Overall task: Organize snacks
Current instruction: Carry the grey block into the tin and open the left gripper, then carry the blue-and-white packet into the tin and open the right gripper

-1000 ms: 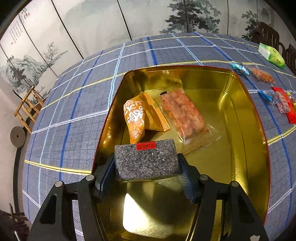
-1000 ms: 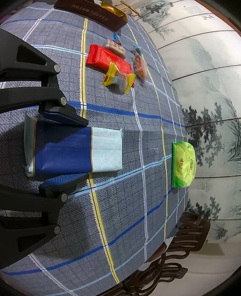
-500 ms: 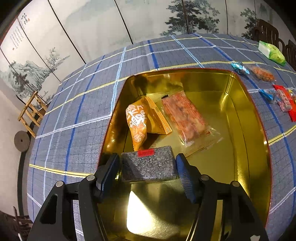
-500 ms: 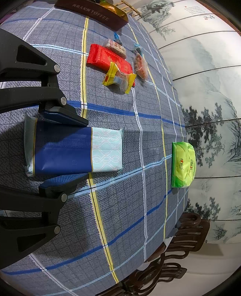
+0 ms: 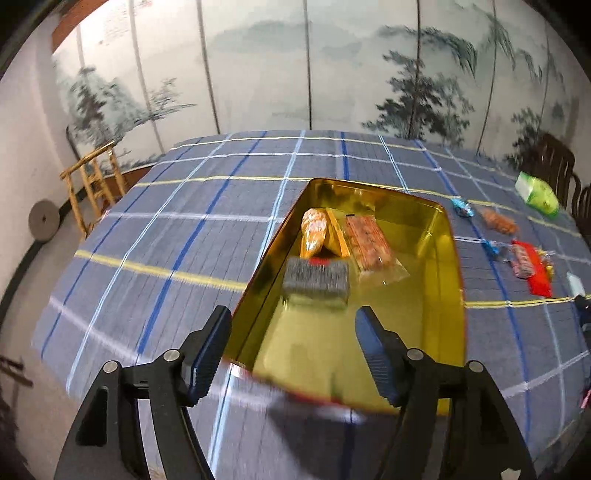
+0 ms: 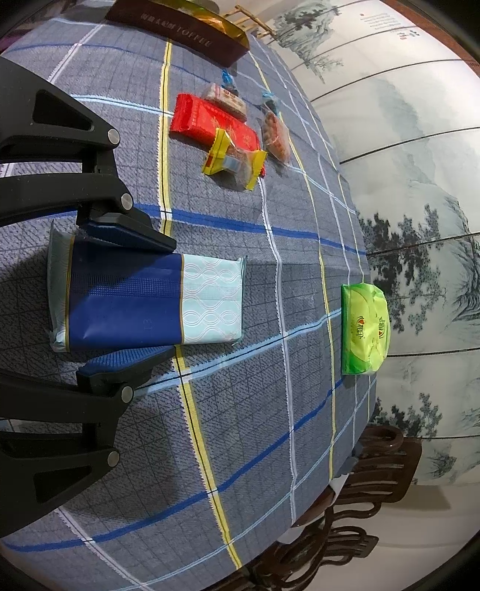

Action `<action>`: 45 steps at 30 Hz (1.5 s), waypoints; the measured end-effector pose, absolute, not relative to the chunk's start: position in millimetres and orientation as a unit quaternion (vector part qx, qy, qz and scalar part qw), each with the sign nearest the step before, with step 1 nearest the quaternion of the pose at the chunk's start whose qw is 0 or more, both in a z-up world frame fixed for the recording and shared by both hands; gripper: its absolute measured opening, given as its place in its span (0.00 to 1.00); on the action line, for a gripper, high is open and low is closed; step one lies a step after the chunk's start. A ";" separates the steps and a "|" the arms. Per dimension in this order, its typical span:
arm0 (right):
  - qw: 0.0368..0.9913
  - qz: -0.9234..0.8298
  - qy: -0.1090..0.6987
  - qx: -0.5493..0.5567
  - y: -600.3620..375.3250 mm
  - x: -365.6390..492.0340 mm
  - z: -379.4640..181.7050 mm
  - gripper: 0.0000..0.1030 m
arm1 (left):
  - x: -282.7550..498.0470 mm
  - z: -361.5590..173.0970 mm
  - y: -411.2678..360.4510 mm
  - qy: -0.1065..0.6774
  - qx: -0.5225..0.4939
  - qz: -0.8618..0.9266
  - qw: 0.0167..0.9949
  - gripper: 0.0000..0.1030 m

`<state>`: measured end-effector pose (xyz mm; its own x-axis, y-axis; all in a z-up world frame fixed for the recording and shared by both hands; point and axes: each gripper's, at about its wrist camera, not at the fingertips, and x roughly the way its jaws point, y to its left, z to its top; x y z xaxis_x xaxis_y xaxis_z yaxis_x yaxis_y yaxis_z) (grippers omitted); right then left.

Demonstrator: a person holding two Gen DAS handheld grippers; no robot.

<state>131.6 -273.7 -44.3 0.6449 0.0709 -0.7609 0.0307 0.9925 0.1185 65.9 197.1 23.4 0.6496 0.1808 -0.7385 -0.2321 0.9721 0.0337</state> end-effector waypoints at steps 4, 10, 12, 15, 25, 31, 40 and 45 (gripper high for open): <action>0.899 0.022 0.429 0.085 -274.3 123.7 -42.1 0.49 | 42.9 27.4 185.8 0.398 -0.033 0.110 0.910 0.70; 0.896 0.053 0.428 0.107 -256.5 111.9 -25.4 0.49 | 31.3 34.9 166.3 0.397 -0.033 0.082 0.914 0.71; 0.896 0.069 0.424 0.108 -243.6 109.0 -16.0 0.49 | 28.8 37.8 162.7 0.395 -0.035 0.075 0.915 0.72; 0.895 0.095 0.422 0.107 -221.8 108.3 -4.0 0.49 | 25.7 39.3 158.4 0.398 -0.038 0.065 0.914 0.73; 0.869 0.243 0.416 0.117 -102.0 111.4 46.4 0.49 | 18.8 34.4 160.4 0.414 -0.053 0.066 0.906 0.73; 0.848 0.299 0.424 0.113 -27.8 132.0 59.6 0.49 | 15.6 29.0 167.8 0.424 -0.053 0.073 0.901 0.73; 0.813 0.324 0.470 0.114 53.1 177.7 36.5 0.49 | 10.5 34.0 178.9 0.417 -0.052 0.071 0.905 0.74; 0.809 0.318 0.486 0.094 86.9 194.5 21.7 0.49 | 11.1 34.4 183.9 0.418 -0.048 0.069 0.905 0.74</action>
<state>194.5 86.9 21.7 0.3253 0.6062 -0.7257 -0.4227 0.7797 0.4619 11.1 183.9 34.4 0.6413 0.0852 -0.7625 -0.1648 0.9859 -0.0284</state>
